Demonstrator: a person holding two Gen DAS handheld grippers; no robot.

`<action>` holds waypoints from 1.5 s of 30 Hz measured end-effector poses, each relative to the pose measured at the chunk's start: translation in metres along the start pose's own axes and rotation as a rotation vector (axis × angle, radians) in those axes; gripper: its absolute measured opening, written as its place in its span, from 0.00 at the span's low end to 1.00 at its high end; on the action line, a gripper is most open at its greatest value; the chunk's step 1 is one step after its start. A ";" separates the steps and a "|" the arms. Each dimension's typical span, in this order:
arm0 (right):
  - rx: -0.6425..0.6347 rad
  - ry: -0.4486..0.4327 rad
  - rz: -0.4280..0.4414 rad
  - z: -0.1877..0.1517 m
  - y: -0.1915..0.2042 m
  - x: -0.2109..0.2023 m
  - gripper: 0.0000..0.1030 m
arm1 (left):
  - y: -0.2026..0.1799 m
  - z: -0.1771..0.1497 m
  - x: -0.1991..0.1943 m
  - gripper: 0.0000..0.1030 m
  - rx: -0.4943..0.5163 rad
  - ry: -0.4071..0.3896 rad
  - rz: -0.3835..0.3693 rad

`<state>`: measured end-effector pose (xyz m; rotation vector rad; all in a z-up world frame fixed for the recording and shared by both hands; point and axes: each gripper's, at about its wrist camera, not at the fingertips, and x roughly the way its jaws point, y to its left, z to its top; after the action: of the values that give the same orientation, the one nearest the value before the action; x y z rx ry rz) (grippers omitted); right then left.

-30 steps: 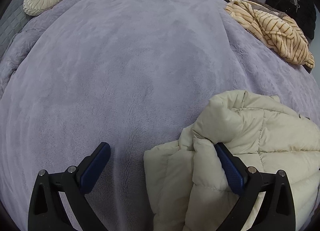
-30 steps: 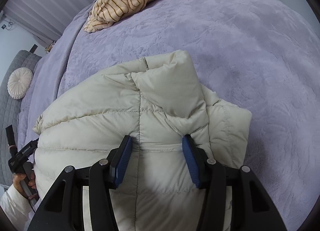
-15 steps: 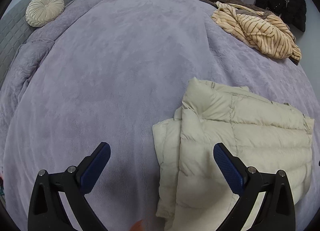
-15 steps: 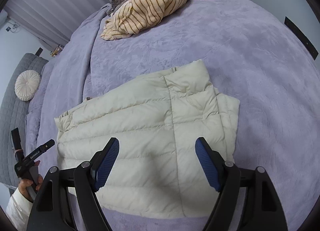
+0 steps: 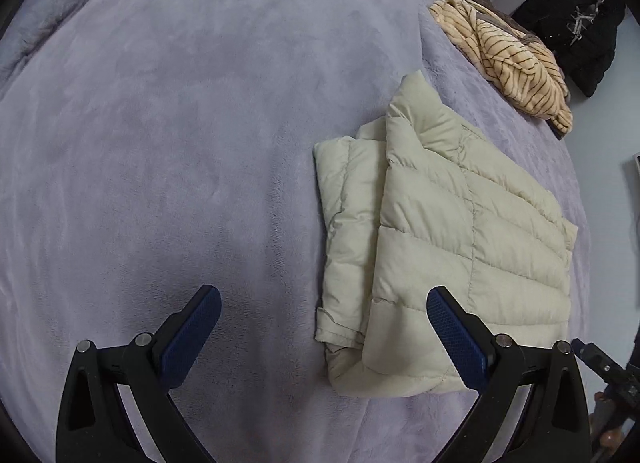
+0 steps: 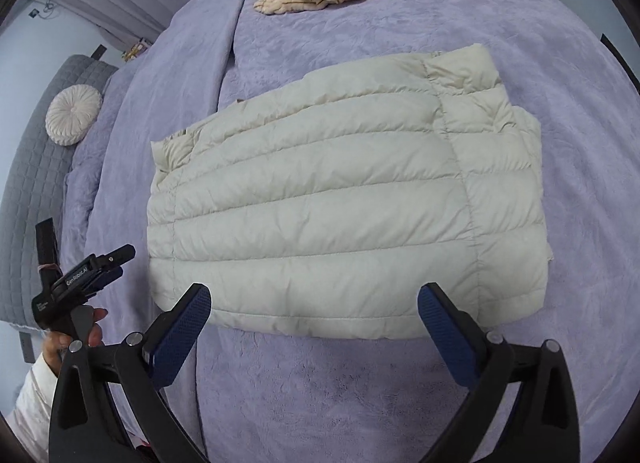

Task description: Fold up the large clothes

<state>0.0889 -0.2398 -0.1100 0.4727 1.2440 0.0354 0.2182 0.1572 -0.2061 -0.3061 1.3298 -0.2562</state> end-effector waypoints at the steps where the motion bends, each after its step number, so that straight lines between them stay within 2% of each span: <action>1: -0.008 0.002 -0.012 0.001 0.006 0.004 1.00 | 0.003 0.001 0.003 1.00 -0.013 0.008 -0.045; 5: -0.053 -0.015 -0.008 0.011 0.031 0.016 0.98 | 0.010 0.008 0.019 1.00 -0.058 0.046 -0.218; 6: -0.065 -0.023 0.001 0.014 0.037 0.018 0.92 | 0.011 0.010 0.023 1.00 -0.059 0.050 -0.240; 8: -0.087 -0.036 -0.006 0.019 0.047 0.024 0.70 | 0.010 0.016 0.032 1.00 -0.050 0.055 -0.263; 9: -0.095 -0.036 -0.012 0.022 0.049 0.028 0.37 | 0.010 0.019 0.036 1.00 -0.044 0.062 -0.275; 10: -0.091 -0.026 -0.014 0.024 0.049 0.035 0.14 | 0.010 0.021 0.040 1.00 -0.039 0.070 -0.287; 16: 0.003 0.030 0.065 0.028 0.020 0.092 0.12 | 0.007 0.033 0.066 1.00 -0.005 0.128 -0.358; 19: 0.063 0.050 0.139 0.026 0.001 0.114 0.09 | 0.001 0.036 0.066 1.00 0.000 0.122 -0.403; 22: 0.110 0.057 0.205 0.024 -0.014 0.122 0.03 | -0.006 0.040 0.052 1.00 0.020 0.097 -0.506; 23: 0.111 0.058 0.213 0.023 -0.017 0.124 0.02 | -0.010 0.042 0.048 1.00 0.035 0.082 -0.513; 24: 0.110 0.059 0.223 0.023 -0.019 0.124 0.01 | -0.014 0.045 0.047 1.00 0.061 0.064 -0.481; 25: 0.110 0.059 0.232 0.022 -0.021 0.126 0.01 | -0.016 0.050 0.050 1.00 0.080 0.058 -0.419; 26: 0.113 0.062 0.238 0.022 -0.022 0.126 0.00 | -0.015 0.054 0.058 1.00 0.074 0.071 -0.365; 27: 0.118 0.064 0.243 0.022 -0.023 0.127 0.00 | -0.012 0.057 0.066 1.00 0.054 0.092 -0.351; 31: 0.120 0.068 0.244 0.022 -0.024 0.129 0.00 | -0.008 0.058 0.083 1.00 0.037 0.140 -0.417; 34: 0.126 0.070 0.263 0.024 -0.028 0.132 0.00 | -0.026 0.053 0.087 1.00 0.056 0.193 -0.516; 36: 0.137 0.069 0.278 0.025 -0.032 0.133 0.00 | -0.046 0.049 0.078 1.00 0.106 0.182 -0.588; 37: 0.140 0.068 0.280 0.025 -0.033 0.134 0.00 | -0.055 0.047 0.075 1.00 0.136 0.172 -0.593; 41: 0.144 0.078 0.262 0.027 -0.034 0.129 0.00 | -0.064 0.044 0.089 1.00 0.175 0.202 -0.468; 43: 0.107 0.053 0.233 0.031 -0.024 0.112 0.02 | -0.059 0.042 0.087 0.87 0.164 0.199 -0.456; 44: 0.077 0.001 0.230 0.033 -0.018 0.096 0.02 | -0.056 0.042 0.086 0.83 0.160 0.194 -0.450; 45: 0.050 -0.056 0.228 0.036 -0.014 0.080 0.02 | -0.053 0.042 0.085 0.74 0.158 0.193 -0.448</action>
<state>0.1457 -0.2420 -0.1785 0.6531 1.1331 0.1835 0.2773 0.0804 -0.2549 -0.4527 1.4095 -0.7800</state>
